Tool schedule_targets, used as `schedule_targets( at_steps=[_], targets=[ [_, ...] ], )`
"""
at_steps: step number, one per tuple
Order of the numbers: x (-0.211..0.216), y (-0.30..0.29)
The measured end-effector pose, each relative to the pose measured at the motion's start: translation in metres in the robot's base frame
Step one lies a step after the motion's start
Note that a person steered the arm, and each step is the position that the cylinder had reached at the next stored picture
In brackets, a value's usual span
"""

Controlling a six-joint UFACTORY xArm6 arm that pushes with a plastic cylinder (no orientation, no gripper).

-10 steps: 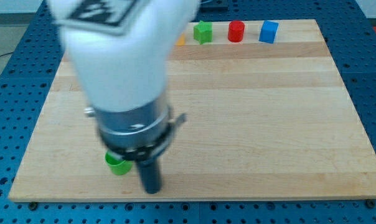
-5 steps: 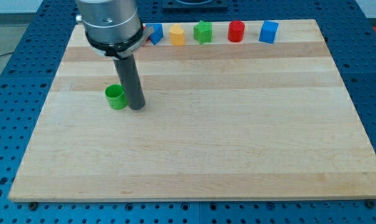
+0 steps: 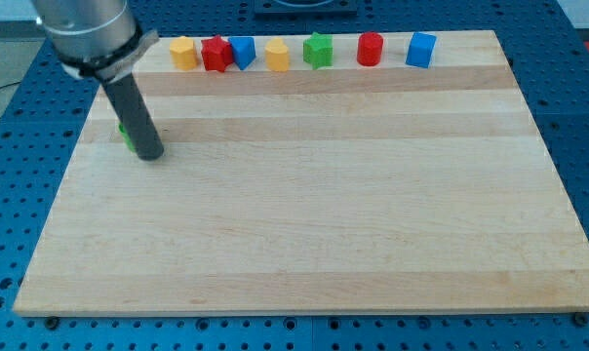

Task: Move the green circle to the left side of the yellow hexagon

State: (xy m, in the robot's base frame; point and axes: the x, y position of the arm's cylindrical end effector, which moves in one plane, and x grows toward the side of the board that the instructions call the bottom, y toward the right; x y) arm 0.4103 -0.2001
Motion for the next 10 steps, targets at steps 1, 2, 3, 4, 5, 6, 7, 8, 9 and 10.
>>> schedule_targets(
  at_steps=[1, 2, 3, 4, 5, 6, 7, 8, 9, 10],
  targets=[
    [-0.021, -0.003],
    [0.003, -0.007],
    [0.012, -0.040],
    [-0.026, -0.045],
    [-0.043, -0.045],
    [-0.044, -0.037],
    [-0.081, -0.034],
    [-0.102, -0.034],
    [-0.082, -0.026],
    [-0.071, 0.005]
  ],
)
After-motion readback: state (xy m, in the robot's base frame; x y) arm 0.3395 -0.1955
